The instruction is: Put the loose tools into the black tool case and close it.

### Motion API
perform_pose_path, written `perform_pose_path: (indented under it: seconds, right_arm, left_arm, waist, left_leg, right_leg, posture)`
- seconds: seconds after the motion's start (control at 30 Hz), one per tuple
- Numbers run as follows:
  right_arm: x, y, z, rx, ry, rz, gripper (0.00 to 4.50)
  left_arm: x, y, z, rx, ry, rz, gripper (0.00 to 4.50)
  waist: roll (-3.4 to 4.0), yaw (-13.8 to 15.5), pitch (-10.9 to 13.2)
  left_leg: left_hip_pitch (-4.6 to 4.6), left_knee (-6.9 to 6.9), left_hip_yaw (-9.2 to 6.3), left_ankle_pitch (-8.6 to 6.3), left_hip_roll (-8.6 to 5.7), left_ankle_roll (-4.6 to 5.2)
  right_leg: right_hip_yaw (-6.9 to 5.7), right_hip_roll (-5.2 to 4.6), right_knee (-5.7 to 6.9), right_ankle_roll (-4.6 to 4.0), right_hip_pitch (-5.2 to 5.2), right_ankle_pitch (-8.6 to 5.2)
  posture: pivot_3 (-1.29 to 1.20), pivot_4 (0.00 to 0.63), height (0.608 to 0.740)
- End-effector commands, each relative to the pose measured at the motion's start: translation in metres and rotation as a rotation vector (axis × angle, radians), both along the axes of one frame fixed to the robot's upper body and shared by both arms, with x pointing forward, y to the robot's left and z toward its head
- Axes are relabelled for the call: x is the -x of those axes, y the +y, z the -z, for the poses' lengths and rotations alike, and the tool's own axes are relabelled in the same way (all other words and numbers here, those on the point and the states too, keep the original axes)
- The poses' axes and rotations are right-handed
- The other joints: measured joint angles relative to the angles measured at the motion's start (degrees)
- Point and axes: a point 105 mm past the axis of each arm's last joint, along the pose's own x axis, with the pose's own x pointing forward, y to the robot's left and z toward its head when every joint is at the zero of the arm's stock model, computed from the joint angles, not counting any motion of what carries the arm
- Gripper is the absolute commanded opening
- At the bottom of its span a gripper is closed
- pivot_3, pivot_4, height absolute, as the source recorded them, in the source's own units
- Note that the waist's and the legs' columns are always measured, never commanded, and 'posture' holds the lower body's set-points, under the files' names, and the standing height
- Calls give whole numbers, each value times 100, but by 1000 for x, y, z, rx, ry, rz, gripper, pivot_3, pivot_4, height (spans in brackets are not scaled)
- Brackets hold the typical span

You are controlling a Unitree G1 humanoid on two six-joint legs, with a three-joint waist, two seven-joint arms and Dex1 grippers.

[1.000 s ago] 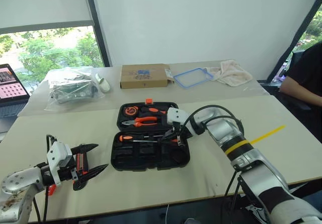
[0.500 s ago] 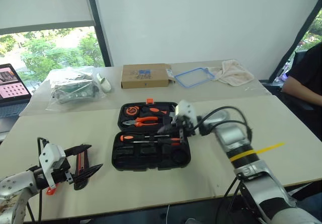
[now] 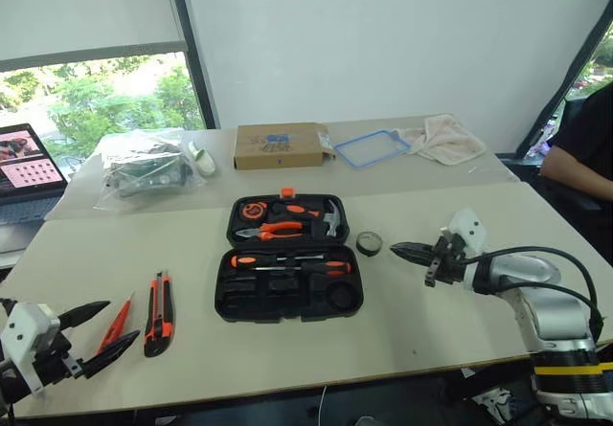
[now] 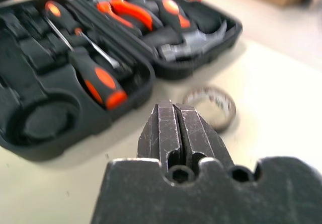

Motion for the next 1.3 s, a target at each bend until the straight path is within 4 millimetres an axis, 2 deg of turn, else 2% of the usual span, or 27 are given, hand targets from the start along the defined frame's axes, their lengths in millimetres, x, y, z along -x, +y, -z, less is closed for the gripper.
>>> perform_pose_path:
  seconds: [0.03, 0.07, 0.13, 0.23, 0.4, 0.53, 0.6, 0.83, 1.0, 1.2, 1.3]
  right_arm:
    - [17, 9, -13, -27, -145, -45, 72]
    - [24, 13, -11, -15, -175, -87, 72]
    - [38, 20, -4, 2, -209, -161, 72]
    - [49, 27, -2, -26, -244, -216, 807]
    - [64, 36, 0, -16, -310, -303, 2455]
    - [73, 42, 3, -15, -317, -384, 3944]
    - [74, 44, 1, -29, -329, -414, 4465]
    - [72, 53, -13, -95, -282, -438, 4465]
    - [73, 70, -26, -126, -317, -509, 4465]
    - [73, 80, -31, -148, -328, -537, 4465]
    - [72, 82, -31, -148, -332, -534, 4500]
  left_arm:
    - [37, 39, -1, 12, 9, -221, 4500]
    - [43, 44, 0, 14, 12, -257, 4500]
    - [54, 52, 1, 26, 22, -319, 4500]
    - [67, 57, 3, 63, 45, -371, 4500]
    - [71, 53, -3, 139, 68, -418, 4500]
    - [60, 50, -9, 153, 92, -448, 4500]
    - [52, 45, -15, 187, 100, -437, 4500]
    - [15, 29, -14, 194, 306, -416, 4500]
    - [-18, 13, 0, 141, 527, -423, 4500]
    - [-36, 8, 13, 147, 565, -450, 4500]
    - [-37, 5, 30, 106, 630, -448, 3729]
  waist:
    - [-2, 73, 1]
    - [-4, 104, 2]
    - [-6, 201, 5]
    - [-11, 253, 6]
    - [-24, 237, 13]
    - [-27, 237, 15]
    - [-27, 234, 15]
    - [-29, 230, 17]
    - [-29, 228, 18]
    - [-27, 135, 17]
    - [-3, 138, 13]
  left_leg:
    - [13, 2, 8, -1, -5, -2]
    - [26, -4, 23, -9, -6, -5]
    - [29, -8, 24, -13, -10, -2]
    - [31, -7, 29, -14, -10, -4]
    - [57, -7, 65, -33, 8, 1]
    - [104, -8, 71, -49, 33, -9]
    - [110, -8, 73, -53, 35, -13]
    - [123, -15, 75, -59, 39, -22]
    - [129, -34, 79, -60, 40, -27]
    - [137, -75, 84, -58, 41, -32]
    - [137, -87, 87, -56, 38, -35]
  right_leg:
    - [27, 50, 10, 1, -20, 2]
    - [49, 100, 3, 5, -19, 4]
    - [52, 101, -5, 8, -31, 5]
    - [52, 101, -14, 9, -29, 5]
    - [80, 111, -17, 15, 6, 4]
    - [84, 139, -18, 8, 49, 0]
    - [88, 145, -17, 6, 49, -1]
    - [98, 162, -14, 1, 48, -3]
    - [103, 175, -10, -4, 41, -4]
    - [107, 181, -8, -7, 14, -3]
    - [92, 175, -7, -12, -10, -5]
  posture:
    - [0, 150, 740]
    - [0, 150, 740]
    - [0, 150, 740]
    - [0, 150, 740]
    - [0, 150, 740]
    - [0, 150, 740]
    - [0, 150, 740]
    - [0, 150, 740]
    - [0, 150, 740]
    - [0, 150, 740]
    - [0, 150, 740]
